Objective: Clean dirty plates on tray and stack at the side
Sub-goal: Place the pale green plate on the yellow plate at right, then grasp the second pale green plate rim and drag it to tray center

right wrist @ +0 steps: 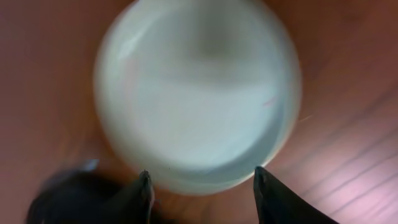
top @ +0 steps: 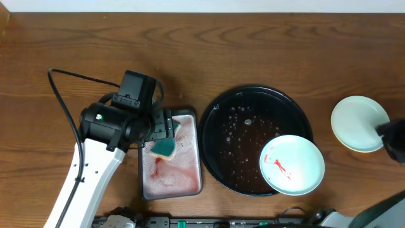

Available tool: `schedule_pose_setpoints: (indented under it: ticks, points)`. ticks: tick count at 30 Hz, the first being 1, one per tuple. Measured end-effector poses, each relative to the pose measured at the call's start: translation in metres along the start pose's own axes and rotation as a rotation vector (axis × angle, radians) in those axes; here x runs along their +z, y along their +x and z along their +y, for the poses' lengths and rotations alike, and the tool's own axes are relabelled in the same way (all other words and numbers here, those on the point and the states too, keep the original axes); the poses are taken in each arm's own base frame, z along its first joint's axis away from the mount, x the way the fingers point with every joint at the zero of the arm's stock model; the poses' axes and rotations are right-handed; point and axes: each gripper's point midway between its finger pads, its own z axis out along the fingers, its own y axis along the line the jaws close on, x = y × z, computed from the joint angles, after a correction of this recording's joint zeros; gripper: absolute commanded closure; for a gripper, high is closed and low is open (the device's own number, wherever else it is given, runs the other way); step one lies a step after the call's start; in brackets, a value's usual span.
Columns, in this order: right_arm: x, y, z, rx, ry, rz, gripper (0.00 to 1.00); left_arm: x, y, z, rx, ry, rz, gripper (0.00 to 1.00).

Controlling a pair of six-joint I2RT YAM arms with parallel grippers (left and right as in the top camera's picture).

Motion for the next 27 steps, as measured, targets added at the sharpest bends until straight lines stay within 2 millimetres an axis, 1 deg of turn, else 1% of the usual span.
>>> schedule_pose_setpoints:
  ticks: [1, 2, 3, 5, 7, 9, 12, 15, 18, 19, 20, 21, 22, 23, 24, 27]
  points:
    - [-0.009, 0.012, 0.017, -0.048, -0.032, 0.013, 0.50, 0.000, 0.000, 0.000, 0.000, 0.000, 0.000, 0.19]
    - [-0.015, 0.020, 0.029, -0.086, -0.055, 0.021, 0.50, 0.000, 0.000, 0.000, 0.000, 0.000, 0.000, 0.19]
    - [-0.022, 0.035, 0.040, -0.139, -0.068, 0.043, 0.50, 0.000, 0.000, 0.000, 0.000, 0.000, 0.000, 0.19]
    - [-0.033, 0.070, 0.056, -0.242, -0.064, 0.117, 0.47, 0.000, 0.000, 0.000, 0.000, 0.000, 0.000, 0.19]
    - [-0.038, 0.099, 0.061, -0.337, -0.028, 0.183, 0.46, 0.000, 0.000, 0.000, 0.000, 0.000, 0.001, 0.19]
    - [-0.037, 0.119, 0.061, -0.419, 0.010, 0.234, 0.46, 0.000, 0.000, 0.000, 0.000, 0.000, 0.001, 0.19]
    - [-0.022, 0.141, 0.049, -0.498, 0.086, 0.281, 0.46, 0.000, 0.000, 0.000, 0.000, 0.000, 0.000, 0.19]
    - [-0.001, 0.147, 0.028, -0.504, 0.168, 0.261, 0.47, 0.000, 0.000, 0.000, 0.000, 0.000, 0.000, 0.19]
    - [0.017, 0.153, 0.012, -0.492, 0.194, 0.254, 0.50, 0.000, 0.000, 0.000, 0.000, 0.000, 0.001, 0.19]
    - [0.022, 0.158, 0.007, -0.488, 0.201, 0.261, 0.53, 0.000, 0.000, 0.000, 0.000, 0.000, 0.000, 0.19]
    - [0.028, 0.162, 0.001, -0.483, 0.208, 0.265, 0.63, 0.000, 0.000, 0.000, 0.000, 0.000, 0.000, 0.19]
    - [0.031, 0.165, -0.004, -0.480, 0.215, 0.270, 0.78, 0.000, 0.000, 0.000, 0.000, 0.000, 0.000, 0.19]
    - [0.034, 0.170, -0.010, -0.478, 0.223, 0.281, 0.90, 0.000, 0.000, 0.000, 0.000, 0.000, 0.001, 0.19]
    - [0.036, 0.174, -0.014, -0.472, 0.231, 0.289, 0.96, 0.000, 0.000, 0.000, 0.000, 0.000, 0.000, 0.19]
    - [0.036, 0.175, -0.016, -0.468, 0.238, 0.293, 0.99, 0.000, 0.000, 0.000, 0.000, 0.000, 0.000, 0.19]
    - [0.037, 0.176, -0.011, -0.468, 0.214, 0.297, 0.99, 0.000, 0.000, 0.000, 0.000, 0.000, 0.000, 0.19]
